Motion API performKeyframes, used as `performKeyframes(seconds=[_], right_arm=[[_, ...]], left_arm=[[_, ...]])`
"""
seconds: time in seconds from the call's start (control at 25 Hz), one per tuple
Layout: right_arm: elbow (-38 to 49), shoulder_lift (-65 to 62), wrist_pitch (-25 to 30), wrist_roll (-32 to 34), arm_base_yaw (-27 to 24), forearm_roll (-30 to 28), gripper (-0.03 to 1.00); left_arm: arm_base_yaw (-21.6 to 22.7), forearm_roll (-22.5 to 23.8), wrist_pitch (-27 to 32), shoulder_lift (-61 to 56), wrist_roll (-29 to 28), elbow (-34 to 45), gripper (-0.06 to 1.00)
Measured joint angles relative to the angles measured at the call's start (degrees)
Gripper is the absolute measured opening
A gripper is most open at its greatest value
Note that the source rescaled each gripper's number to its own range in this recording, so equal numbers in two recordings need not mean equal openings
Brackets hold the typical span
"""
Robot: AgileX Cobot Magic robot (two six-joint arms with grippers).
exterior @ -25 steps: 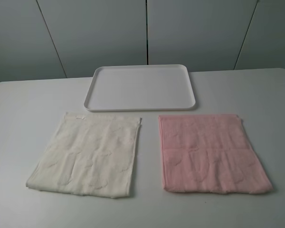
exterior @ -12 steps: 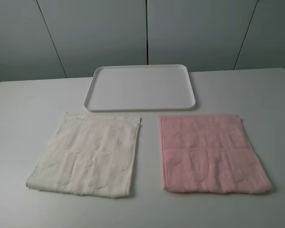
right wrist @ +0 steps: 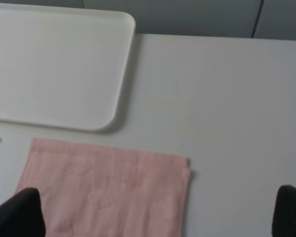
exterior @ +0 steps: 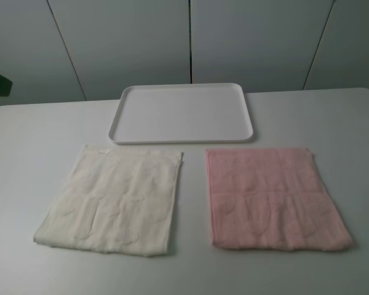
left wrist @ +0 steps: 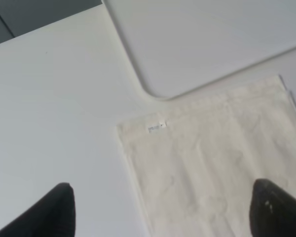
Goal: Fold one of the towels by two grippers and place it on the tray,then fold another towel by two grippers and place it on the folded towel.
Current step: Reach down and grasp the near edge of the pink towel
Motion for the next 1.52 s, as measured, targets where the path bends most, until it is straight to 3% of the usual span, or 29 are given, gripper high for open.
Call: performKeyframes(seconds=[0.2, 0.36, 0.56, 0.88, 1.04, 1.2, 1.4, 1.52], right_arm=[[-10.6, 11.8, -0.1, -4.6, 0.0, 4.8, 1.00], [-17.7, 20.2, 4.7, -6.8, -0.3, 5.7, 1.00], [-19.3, 25.3, 8.7, -9.6, -3.3, 5.8, 1.00], [-19.1, 31.5, 19.5, -28.8, -5.2, 3.8, 1.00], [-12.9, 32.7, 18.8, -37.9, -5.0, -2.5, 1.00], [-3.6, 32.8, 15.9, -51.6, -2.3, -3.5, 1.00], [5.2, 32.8, 6.8, -57.0, 0.0, -4.4, 1.00], [7.8, 32.8, 5.3, -61.2, 0.1, -4.4, 1.00]], left_arm=[[-1.8, -2.4, -0.5, 13.8, 6.4, -9.4, 0.93], [-8.6, -1.0, 0.0, 22.2, 8.0, -15.5, 0.93], [-17.7, 3.8, 1.4, 31.2, 8.4, -21.0, 0.93], [-30.4, 9.6, 3.9, 41.6, 8.4, -26.4, 0.93], [-38.8, 13.0, 4.0, 44.9, 8.4, -26.6, 0.93], [-45.2, 13.7, 4.0, 48.1, 8.4, -26.6, 0.93], [-51.5, 14.1, 3.5, 52.0, 8.4, -26.6, 0.93], [-55.0, 14.1, 2.8, 54.3, 8.4, -26.6, 0.93]])
